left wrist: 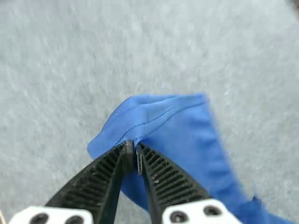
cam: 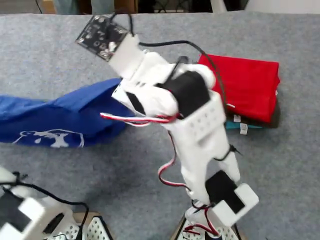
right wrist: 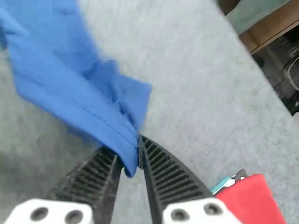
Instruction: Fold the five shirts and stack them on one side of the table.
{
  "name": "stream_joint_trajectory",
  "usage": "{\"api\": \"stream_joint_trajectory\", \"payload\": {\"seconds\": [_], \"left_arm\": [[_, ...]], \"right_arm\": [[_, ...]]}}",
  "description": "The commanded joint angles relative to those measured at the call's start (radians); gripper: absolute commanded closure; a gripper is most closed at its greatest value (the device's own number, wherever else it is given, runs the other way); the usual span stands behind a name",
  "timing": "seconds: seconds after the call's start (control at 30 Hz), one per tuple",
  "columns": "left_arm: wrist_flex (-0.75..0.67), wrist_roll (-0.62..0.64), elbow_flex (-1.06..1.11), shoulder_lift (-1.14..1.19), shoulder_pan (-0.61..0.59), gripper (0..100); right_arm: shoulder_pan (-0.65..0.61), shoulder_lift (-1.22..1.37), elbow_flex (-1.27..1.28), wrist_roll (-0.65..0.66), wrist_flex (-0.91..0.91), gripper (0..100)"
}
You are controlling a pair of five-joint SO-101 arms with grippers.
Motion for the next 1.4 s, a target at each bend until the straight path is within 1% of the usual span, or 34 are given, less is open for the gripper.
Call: {"api": "stream_joint_trajectory", "payload": {"seconds": [0.0,0.13,0.23,0.4,0.53,0.63,0.73,0.8,0.9,1.03,1.1,1.23,1.37], "left_arm": [[-0.049,-0.014,-0.054,-0.140,-0.016,97],[-0.120,-0.014,-0.054,-0.269,-0.056,97],[-0.166,-0.014,-0.054,-0.365,-0.067,97],[-0.175,-0.018,-0.041,-0.473,-0.061,97],[-0.166,-0.015,0.059,-0.477,-0.051,97],[-0.178,-0.021,0.170,-0.477,0.013,97],[-0.232,-0.015,0.323,-0.477,0.076,97],[-0.305,-0.014,0.467,-0.471,0.136,97],[-0.425,-0.023,0.673,-0.433,0.202,97],[-0.473,-0.052,0.751,-0.310,0.305,97],[-0.489,-0.051,0.751,-0.218,0.351,97],[-0.575,-0.049,0.731,-0.005,0.438,97],[-0.598,-0.043,0.579,0.230,0.492,97]], "right_arm": [[0.015,-0.071,-0.079,-0.057,-0.005,98.5],[0.015,-0.116,-0.170,-0.112,-0.021,98.5],[0.015,-0.140,-0.234,-0.121,-0.015,98.5],[0.015,-0.183,-0.246,-0.147,-0.005,98.5],[0.015,-0.191,-0.165,-0.146,-0.002,98.5],[0.017,-0.185,-0.041,-0.143,-0.008,98.5],[0.017,-0.185,0.114,-0.140,-0.043,98.5],[0.041,-0.185,0.214,-0.112,-0.092,98.5],[0.084,-0.185,0.361,-0.069,-0.192,98.5],[0.138,-0.185,0.591,-0.040,-0.358,98.5],[0.146,-0.185,0.708,-0.026,-0.448,98.5],[0.147,-0.171,0.909,-0.018,-0.644,98.5],[0.181,-0.087,1.004,-0.023,-0.835,98.5]]}}
